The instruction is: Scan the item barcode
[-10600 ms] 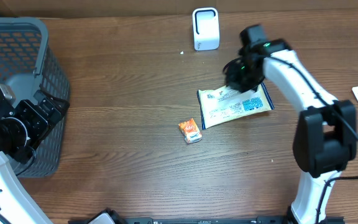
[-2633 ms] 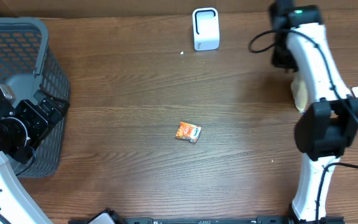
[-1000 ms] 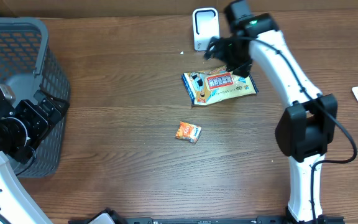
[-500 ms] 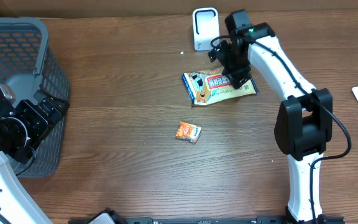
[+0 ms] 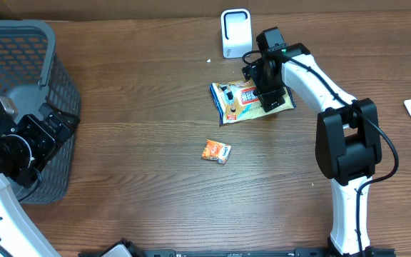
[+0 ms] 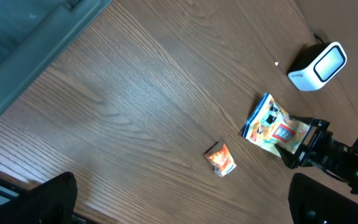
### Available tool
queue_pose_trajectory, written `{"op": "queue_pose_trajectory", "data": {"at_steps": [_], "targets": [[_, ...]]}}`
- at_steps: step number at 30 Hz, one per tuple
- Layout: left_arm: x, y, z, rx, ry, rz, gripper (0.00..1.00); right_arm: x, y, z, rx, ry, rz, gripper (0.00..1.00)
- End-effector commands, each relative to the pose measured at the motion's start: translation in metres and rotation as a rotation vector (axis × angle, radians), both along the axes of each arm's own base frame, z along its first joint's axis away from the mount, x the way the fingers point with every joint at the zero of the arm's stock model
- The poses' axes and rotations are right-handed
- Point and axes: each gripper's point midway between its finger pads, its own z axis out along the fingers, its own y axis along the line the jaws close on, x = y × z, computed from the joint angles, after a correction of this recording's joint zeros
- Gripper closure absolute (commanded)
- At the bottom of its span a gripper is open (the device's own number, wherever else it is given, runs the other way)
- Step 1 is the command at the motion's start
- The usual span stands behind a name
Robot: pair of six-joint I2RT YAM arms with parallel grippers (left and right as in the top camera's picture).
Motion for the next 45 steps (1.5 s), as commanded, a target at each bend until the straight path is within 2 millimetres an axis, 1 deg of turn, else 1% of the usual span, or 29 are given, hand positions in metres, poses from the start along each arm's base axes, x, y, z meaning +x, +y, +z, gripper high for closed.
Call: {"op": "queue_pose_trajectory", "data": {"at_steps": [1, 4, 8, 10, 13, 14, 16, 18, 22, 29, 33, 35, 40, 43, 45], "targets": [[0.001, -0.002, 0.000, 0.009, -0.003, -0.027, 0.00, -0.018, -0.009, -0.031, -0.041, 0.075, -0.014, 0.08], [0.001, -0.002, 0.000, 0.008, -0.003, -0.027, 0.00, -0.024, -0.013, -0.035, -0.063, 0.093, -0.017, 0.32], [0.001, -0.002, 0.000, 0.009, -0.003, -0.027, 0.00, -0.030, -0.018, -0.036, -0.089, 0.116, -0.016, 0.44], [0.001, -0.002, 0.000, 0.009, -0.003, -0.027, 0.00, -0.033, -0.019, -0.036, -0.093, 0.129, -0.016, 0.55], [0.001, -0.002, 0.000, 0.009, -0.003, -0.027, 0.00, -0.036, -0.021, -0.035, -0.100, 0.140, 0.003, 0.64], [0.001, -0.002, 0.000, 0.009, -0.003, -0.027, 0.00, -0.034, -0.022, -0.033, -0.102, 0.135, 0.025, 0.70], [0.001, -0.002, 0.000, 0.009, -0.003, -0.027, 0.00, -0.029, -0.023, -0.024, -0.103, 0.116, 0.081, 0.96], [0.001, -0.002, 0.000, 0.009, -0.003, -0.027, 0.00, -0.023, -0.022, -0.013, -0.111, 0.088, 0.127, 0.96], [0.001, -0.002, 0.000, 0.009, -0.003, -0.027, 0.00, 0.003, -0.014, 0.018, -0.115, -0.034, 0.280, 0.96], [0.001, -0.002, 0.000, 0.009, -0.003, -0.027, 0.00, 0.053, 0.009, 0.091, -0.138, -0.325, 0.556, 0.96], [0.001, -0.002, 0.000, 0.009, -0.003, -0.027, 0.00, 0.080, 0.018, 0.120, -0.181, -0.496, 0.658, 0.96], [0.001, -0.002, 0.000, 0.009, -0.003, -0.027, 0.00, 0.094, 0.022, 0.131, -0.199, -0.573, 0.671, 0.96], [0.001, -0.002, 0.000, 0.009, -0.003, -0.027, 0.00, 0.120, 0.024, 0.151, -0.237, -0.707, 0.634, 0.96], [0.001, -0.002, 0.000, 0.009, -0.003, -0.027, 0.00, 0.133, 0.021, 0.162, -0.277, -0.766, 0.602, 0.96], [0.001, -0.002, 0.000, 0.009, -0.003, -0.027, 0.00, 0.138, 0.026, 0.169, -0.275, -0.805, 0.598, 0.96]]}}
